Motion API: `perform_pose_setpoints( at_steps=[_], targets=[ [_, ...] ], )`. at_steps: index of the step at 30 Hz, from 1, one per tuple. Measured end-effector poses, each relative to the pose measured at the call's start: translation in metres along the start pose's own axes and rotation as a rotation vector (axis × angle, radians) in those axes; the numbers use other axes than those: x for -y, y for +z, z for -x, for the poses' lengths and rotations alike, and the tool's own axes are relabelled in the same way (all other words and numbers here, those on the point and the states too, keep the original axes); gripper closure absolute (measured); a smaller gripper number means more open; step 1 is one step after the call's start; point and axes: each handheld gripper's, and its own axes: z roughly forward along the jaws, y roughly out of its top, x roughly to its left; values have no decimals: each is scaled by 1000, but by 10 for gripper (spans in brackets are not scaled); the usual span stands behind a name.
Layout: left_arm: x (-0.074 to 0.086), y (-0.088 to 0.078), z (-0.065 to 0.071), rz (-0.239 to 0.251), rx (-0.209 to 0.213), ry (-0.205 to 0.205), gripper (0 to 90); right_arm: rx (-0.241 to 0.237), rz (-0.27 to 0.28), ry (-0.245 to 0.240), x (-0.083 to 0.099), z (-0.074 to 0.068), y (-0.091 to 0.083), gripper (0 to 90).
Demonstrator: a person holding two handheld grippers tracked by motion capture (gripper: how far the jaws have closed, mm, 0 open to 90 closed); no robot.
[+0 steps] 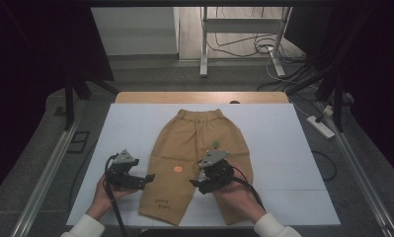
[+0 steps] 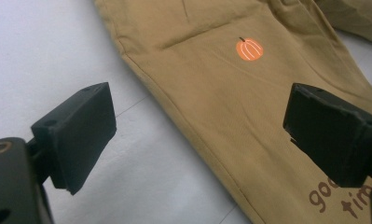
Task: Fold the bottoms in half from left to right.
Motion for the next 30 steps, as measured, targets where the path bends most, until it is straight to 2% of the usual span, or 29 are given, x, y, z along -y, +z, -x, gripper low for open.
perform_pose_setpoints(
  at_steps=[17,30],
  targets=[
    [-1,-2,-1,10,0,-8,94,-34,-1,-23,-14,-13,16,219],
    [0,-2,-3,13,-10,-13,96,-77,-26,-58,-21,-33,37,219]
  ],
)
